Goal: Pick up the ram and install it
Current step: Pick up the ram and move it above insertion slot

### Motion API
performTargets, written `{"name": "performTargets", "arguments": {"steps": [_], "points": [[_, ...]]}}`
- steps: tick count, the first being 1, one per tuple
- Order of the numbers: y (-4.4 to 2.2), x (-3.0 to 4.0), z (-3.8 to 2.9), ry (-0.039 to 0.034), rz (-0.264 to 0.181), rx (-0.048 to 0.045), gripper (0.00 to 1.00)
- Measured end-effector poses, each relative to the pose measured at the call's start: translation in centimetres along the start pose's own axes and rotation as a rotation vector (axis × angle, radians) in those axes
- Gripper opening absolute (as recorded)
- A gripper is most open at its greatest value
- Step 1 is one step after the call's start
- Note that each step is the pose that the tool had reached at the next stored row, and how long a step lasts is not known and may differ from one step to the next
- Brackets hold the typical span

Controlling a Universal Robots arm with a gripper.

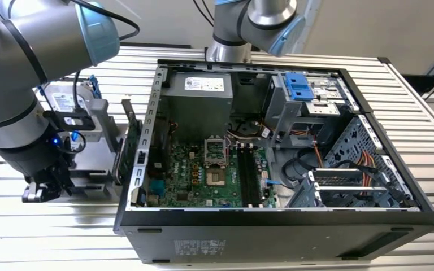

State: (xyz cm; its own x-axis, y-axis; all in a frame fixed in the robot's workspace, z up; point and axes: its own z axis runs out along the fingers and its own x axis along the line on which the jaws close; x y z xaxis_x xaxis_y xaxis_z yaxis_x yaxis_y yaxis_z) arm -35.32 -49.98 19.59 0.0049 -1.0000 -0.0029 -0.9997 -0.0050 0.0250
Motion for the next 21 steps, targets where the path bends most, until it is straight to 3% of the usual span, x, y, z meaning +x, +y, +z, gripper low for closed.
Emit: {"name": "performTargets", "arguments": {"steps": [8, 9, 21], "points": [[0.0, -0.02, 0.02, -0.0023, -0.001, 0.0001, 1.0], [0.0, -0.02, 0.01, -0.0024, -0.001, 0.0, 0.0], [0.0, -0.02, 0.01, -0.003, -0.002, 0.0, 0.0]]}}
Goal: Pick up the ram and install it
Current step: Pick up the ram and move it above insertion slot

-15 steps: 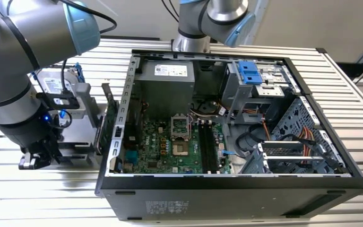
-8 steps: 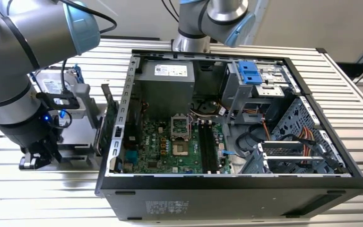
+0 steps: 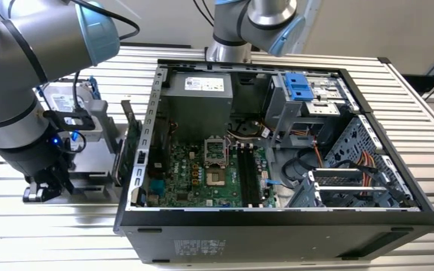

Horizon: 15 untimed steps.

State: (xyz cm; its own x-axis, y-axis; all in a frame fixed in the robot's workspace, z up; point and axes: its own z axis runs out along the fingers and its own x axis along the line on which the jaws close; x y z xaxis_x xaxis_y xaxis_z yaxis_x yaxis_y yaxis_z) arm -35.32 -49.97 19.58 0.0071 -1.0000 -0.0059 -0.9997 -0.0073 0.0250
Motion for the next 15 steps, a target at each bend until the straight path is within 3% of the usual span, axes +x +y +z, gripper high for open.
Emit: {"name": "performTargets", "arguments": {"steps": [10, 15], "points": [[-0.01, 0.0, 0.0, -0.0008, -0.001, 0.0002, 0.0], [0.02, -0.01, -0.35, -0.0008, -0.001, 0.0001, 0.0]]}}
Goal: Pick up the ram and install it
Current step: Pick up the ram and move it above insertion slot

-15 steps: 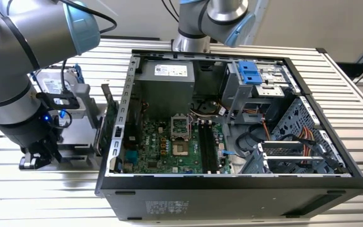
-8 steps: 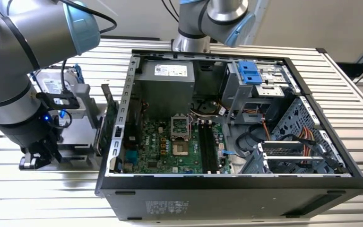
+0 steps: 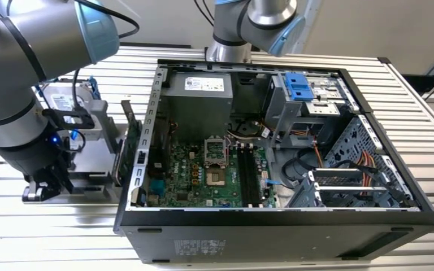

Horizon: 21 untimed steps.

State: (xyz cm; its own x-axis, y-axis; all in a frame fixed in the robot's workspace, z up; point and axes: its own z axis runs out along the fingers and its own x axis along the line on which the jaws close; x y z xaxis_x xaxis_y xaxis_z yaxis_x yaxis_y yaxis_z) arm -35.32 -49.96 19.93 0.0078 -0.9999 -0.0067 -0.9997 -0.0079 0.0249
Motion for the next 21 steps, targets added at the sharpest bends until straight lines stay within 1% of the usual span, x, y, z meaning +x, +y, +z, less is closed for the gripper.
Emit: {"name": "performTargets", "arguments": {"steps": [21], "points": [[0.06, -0.02, -2.69, -0.0001, 0.003, 0.0, 0.0]]}}
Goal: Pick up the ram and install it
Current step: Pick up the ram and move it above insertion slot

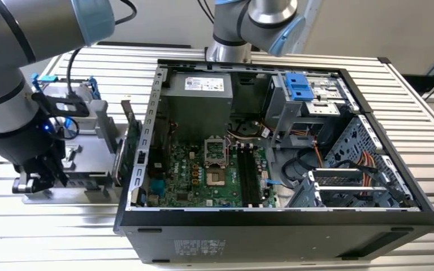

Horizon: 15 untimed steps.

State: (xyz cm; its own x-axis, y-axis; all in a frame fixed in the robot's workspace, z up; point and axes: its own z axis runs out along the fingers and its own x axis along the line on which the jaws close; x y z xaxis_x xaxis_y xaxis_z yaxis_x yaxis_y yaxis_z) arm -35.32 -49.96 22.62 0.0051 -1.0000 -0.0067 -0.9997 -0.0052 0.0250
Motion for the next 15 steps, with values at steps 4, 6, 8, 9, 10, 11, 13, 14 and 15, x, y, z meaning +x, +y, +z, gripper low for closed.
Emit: {"name": "performTargets", "arguments": {"steps": [4, 6, 8, 9, 10, 11, 13, 14, 15], "points": [[0.01, 0.0, -0.53, 0.0001, 0.001, -0.0001, 0.0], [0.02, 0.0, -0.82, 0.0001, 0.001, 0.0, 0.0], [0.03, 0.0, -1.09, 0.0001, 0.001, 0.0, 0.0], [0.03, -0.01, -1.2, 0.0, 0.001, 0.0, 0.0], [0.03, 0.0, -1.3, 0.0001, 0.001, 0.0, 0.0], [0.03, -0.01, -1.42, 0.0, 0.001, 0.0, 0.0], [0.04, -0.01, -1.65, 0.0001, 0.002, 0.0, 0.0], [0.04, -0.01, -1.75, 0.0, 0.002, 0.0, 0.0], [0.04, -0.01, -1.85, 0.0, 0.002, 0.0, 0.0]]}}
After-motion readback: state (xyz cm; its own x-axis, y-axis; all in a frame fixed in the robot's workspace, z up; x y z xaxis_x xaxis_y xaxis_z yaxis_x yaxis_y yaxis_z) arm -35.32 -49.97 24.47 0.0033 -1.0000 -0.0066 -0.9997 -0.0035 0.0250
